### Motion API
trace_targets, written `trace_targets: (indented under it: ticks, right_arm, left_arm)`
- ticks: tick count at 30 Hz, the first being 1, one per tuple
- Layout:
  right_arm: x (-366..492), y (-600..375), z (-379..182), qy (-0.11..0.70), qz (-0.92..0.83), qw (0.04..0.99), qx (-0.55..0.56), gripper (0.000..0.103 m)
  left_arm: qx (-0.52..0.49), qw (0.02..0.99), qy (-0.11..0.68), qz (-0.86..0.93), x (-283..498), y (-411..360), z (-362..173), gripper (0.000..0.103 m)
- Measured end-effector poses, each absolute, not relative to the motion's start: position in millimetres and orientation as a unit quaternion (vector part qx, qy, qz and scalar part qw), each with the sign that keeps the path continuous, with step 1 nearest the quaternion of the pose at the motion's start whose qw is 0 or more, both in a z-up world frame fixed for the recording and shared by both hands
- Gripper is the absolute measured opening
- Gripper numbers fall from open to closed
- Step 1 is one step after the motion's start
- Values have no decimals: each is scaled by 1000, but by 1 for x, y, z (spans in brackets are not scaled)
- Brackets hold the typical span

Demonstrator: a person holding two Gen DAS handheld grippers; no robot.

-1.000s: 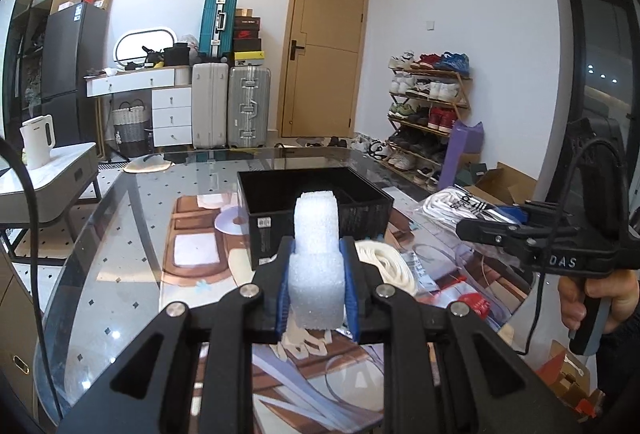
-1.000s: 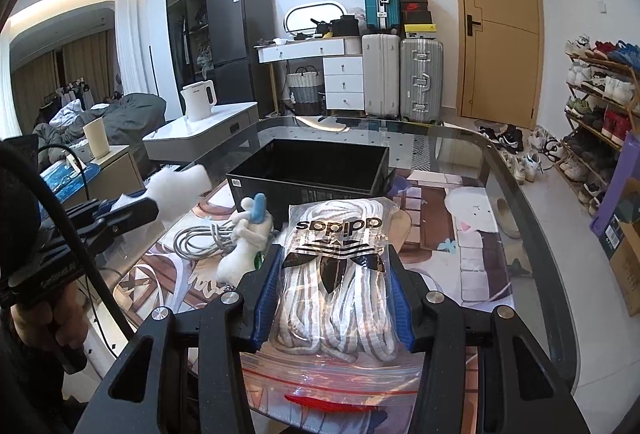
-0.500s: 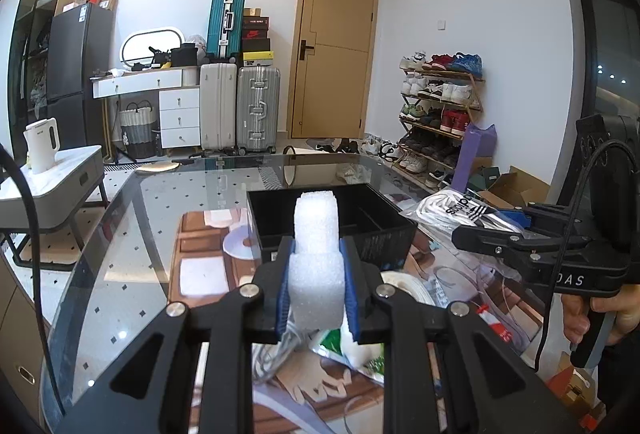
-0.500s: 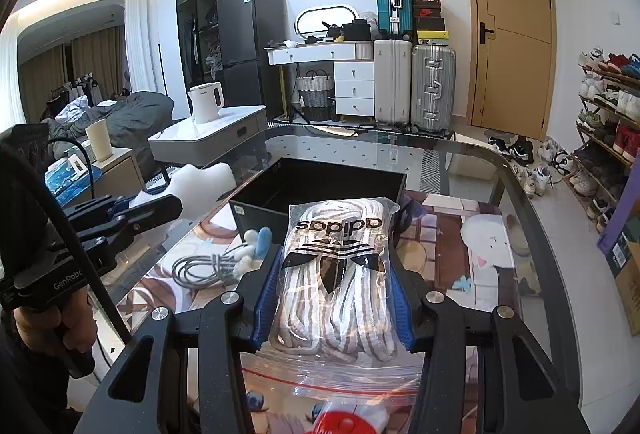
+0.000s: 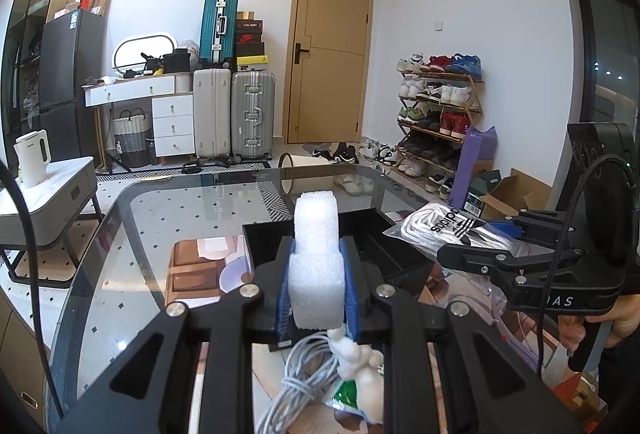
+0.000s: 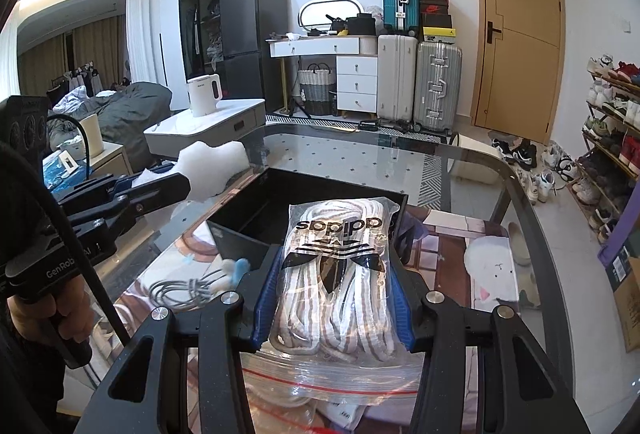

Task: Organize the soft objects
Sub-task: 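Carry the foam block with the left tool while the right tool carries the lace bag over the black box, then open the left tool over the box while the right tool releases the lace bag inside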

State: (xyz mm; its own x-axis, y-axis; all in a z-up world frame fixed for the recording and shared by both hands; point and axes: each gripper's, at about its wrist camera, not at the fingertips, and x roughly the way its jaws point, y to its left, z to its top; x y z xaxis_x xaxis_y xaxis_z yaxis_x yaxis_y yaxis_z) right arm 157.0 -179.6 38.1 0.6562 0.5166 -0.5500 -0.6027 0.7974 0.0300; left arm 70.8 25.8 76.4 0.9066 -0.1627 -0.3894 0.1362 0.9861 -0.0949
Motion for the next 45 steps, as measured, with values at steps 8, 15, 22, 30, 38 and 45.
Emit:
trace_targets:
  ticks: [8,15,22,30,38,45]
  right_arm:
    - [181,-167,39,288,309,902,-91,48]
    - [201,-151,35,302,317,892,-114,48]
    - [218,-136,26,320,315,883,-135,48]
    - [234,-124,21,343,316,872,-150,48]
    - [249,-110,13,366,317,860,-163,48]
    - [258,-105,7,380,309,856,-164,48]
  left_arm:
    - [-40,971,222,-75,100,31,69,20]
    - [-38,968,236,-71,122,29,58,20]
    - [-33,965,250,-69,138,23,46,20]
    - [-24,963,260,-70,152,17,40,20]
    - [-4,955,288,-63,161,9,31,20]
    - [-1,952,301,-59,165,9,23,20]
